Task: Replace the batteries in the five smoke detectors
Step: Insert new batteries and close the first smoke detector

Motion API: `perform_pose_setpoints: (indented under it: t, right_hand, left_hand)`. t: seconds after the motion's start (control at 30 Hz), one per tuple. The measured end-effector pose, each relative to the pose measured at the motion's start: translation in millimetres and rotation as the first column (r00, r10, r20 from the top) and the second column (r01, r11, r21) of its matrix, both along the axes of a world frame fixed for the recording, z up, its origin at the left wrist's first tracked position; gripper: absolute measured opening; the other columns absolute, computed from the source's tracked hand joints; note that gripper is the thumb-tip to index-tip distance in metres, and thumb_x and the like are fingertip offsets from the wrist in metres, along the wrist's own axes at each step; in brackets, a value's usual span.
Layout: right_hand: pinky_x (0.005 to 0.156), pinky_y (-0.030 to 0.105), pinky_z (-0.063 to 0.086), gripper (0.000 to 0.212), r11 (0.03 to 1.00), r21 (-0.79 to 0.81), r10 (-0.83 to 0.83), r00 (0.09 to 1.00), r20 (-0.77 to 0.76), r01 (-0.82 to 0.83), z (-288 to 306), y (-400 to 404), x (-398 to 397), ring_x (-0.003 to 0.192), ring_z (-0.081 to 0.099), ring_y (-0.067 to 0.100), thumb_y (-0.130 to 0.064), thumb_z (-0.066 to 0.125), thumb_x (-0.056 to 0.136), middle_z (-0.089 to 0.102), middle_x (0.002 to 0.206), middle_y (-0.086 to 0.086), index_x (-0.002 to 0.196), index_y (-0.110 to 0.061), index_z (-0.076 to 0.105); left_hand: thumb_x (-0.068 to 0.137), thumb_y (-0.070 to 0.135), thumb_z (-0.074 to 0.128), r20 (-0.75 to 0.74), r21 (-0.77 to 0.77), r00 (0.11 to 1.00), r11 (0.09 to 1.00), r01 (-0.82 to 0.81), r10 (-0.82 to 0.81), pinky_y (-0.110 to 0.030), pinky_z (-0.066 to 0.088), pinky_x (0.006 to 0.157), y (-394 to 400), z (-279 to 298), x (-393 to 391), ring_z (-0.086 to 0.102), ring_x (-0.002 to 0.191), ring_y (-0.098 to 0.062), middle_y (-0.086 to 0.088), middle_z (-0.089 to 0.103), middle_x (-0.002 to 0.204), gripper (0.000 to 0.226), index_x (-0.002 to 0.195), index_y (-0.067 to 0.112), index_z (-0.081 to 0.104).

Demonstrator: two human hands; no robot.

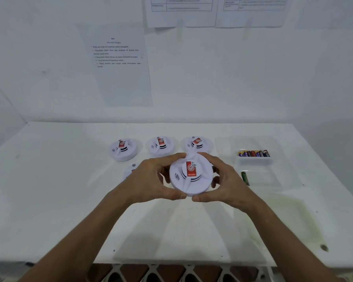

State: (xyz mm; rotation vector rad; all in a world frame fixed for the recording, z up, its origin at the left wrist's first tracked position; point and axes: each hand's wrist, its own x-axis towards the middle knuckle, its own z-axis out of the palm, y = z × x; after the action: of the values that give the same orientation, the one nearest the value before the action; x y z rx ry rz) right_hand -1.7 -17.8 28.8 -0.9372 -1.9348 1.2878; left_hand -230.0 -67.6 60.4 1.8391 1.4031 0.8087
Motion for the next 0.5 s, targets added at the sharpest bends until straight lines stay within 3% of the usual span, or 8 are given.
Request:
perform_pose_setpoints:
  t: [0.1, 0.23, 0.4, 0.5]
  right_hand:
    - [0.069, 0.026, 0.052, 0.096, 1.0, 0.003, -0.015, 1.0, -0.001, 0.015, 0.1, -5.9, -4.7, 0.102, 0.058, 0.013, -0.019, 0.095, 0.056, 0.06, 0.128, -0.015, 0.137, -0.039, 0.047]
    - [0.072, 0.035, 0.053, 0.097, 1.0, -0.026, -0.006, 1.0, -0.009, 0.006, 2.0, -11.9, -8.0, 0.108, 0.059, 0.017, -0.014, 0.095, 0.059, 0.061, 0.129, -0.015, 0.139, -0.04, 0.046]
    - [0.083, 0.046, 0.057, 0.096, 0.999, -0.015, 0.037, 0.999, 0.0, -0.037, 7.0, -14.3, -11.0, 0.116, 0.06, 0.019, -0.008, 0.092, 0.063, 0.062, 0.13, -0.012, 0.141, -0.034, 0.045]
    - [0.092, 0.035, 0.057, 0.096, 0.998, -0.019, 0.055, 0.998, -0.007, -0.055, 8.6, -13.6, -8.3, 0.121, 0.059, 0.012, 0.0, 0.09, 0.063, 0.062, 0.13, -0.015, 0.143, -0.027, 0.043]
  left_hand:
    - [0.064, 0.026, 0.089, 0.035, -0.001, 0.999, 1.0, -0.014, 0.014, -0.016, 0.049, 0.063, -4.6, -3.0, -2.2, 0.06, 0.076, -0.005, 0.016, 0.068, 0.099, 0.098, 0.143, 0.043, 0.034]
    - [0.067, 0.027, 0.087, 0.009, 0.02, 1.0, 1.0, 0.016, -0.016, -0.019, 0.051, 0.063, -9.9, -0.3, -4.6, 0.059, 0.077, -0.006, 0.018, 0.068, 0.102, 0.077, 0.131, 0.045, 0.048]
    - [0.066, 0.027, 0.088, 0.084, -0.008, 0.996, 1.0, -0.001, 0.001, -0.022, 0.051, 0.065, -12.9, -4.7, -8.5, 0.056, 0.073, -0.008, 0.015, 0.068, 0.103, 0.082, 0.136, 0.041, 0.048]
    - [0.067, 0.025, 0.088, 0.118, -0.011, 0.993, 1.0, 0.003, -0.002, -0.02, 0.05, 0.066, -13.6, -7.2, -7.1, 0.056, 0.072, -0.008, 0.01, 0.069, 0.102, 0.085, 0.139, 0.038, 0.046]
